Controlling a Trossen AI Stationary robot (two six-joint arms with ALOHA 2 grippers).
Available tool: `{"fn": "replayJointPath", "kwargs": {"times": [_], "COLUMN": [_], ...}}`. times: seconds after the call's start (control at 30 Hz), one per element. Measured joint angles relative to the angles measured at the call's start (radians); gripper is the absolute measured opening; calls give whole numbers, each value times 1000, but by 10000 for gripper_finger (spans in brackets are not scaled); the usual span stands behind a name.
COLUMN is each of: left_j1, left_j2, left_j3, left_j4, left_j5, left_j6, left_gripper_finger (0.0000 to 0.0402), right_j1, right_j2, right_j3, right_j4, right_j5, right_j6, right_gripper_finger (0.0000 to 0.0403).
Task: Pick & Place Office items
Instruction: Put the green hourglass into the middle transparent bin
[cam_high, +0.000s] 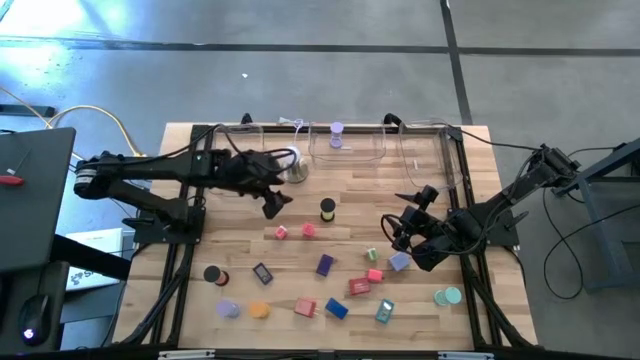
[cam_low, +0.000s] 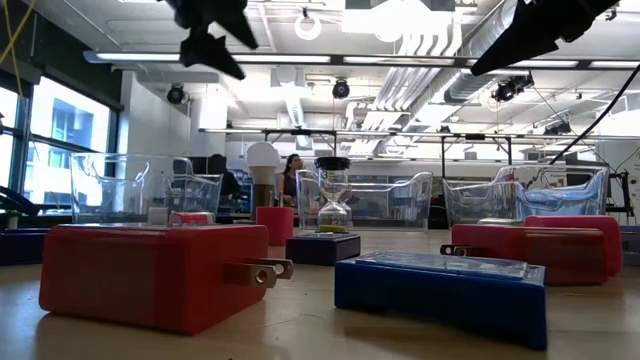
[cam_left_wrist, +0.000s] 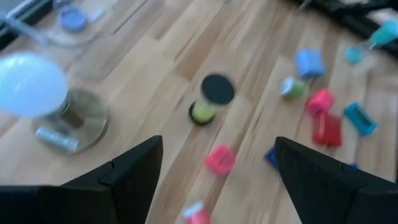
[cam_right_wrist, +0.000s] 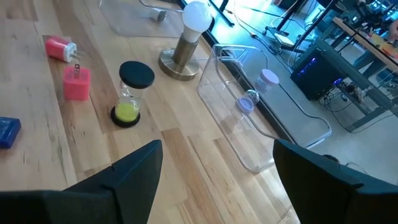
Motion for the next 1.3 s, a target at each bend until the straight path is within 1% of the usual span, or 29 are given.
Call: {"fn": "replayJointPath", "kwargs": {"times": [0.13,0.33,0.43,0.57,0.63,0.7,0.83,0.93,1.03,1.1,1.17,1.2,1.3], "left_j1": [-12,-23,-23,-13,-7,-5,-6,-6,-6,-6,-11,-11,-11], "left_j2": [0,0,0,0,0,0,38,81,130,162,197,214,260], "left_j3": [0,0,0,0,0,1,-1,-1,-1,-1,-1,-1,-1], "left_j4": [57,110,148,215,256,256,227,244,290,311,367,396,455], "left_j5": [1,-7,-62,-138,-156,-165,-194,-210,-210,-206,-207,-205,-140], "left_j6": [0,2,-17,-4,-4,-3,69,128,134,100,107,118,105], "left_gripper_finger": [301,301,301,301,301,301,301,301,301,301,301,301,301], "right_j1": [0,0,0,0,0,0,0,0,0,0,0,0,0], "right_j2": [0,0,0,0,0,0,0,0,0,0,0,0,0], "right_j3": [0,0,0,0,0,0,0,0,0,0,0,0,0], "right_j4": [0,-1,-1,-1,-1,-1,-1,0,2,2,3,2,2], "right_j5": [-3,-50,-89,-105,-105,-105,-109,-111,-112,-112,-112,-112,-113], "right_j6": [0,4,5,7,7,7,11,11,11,11,11,11,11], "right_gripper_finger": [295,295,295,295,295,295,295,295,295,295,295,295,295]}}
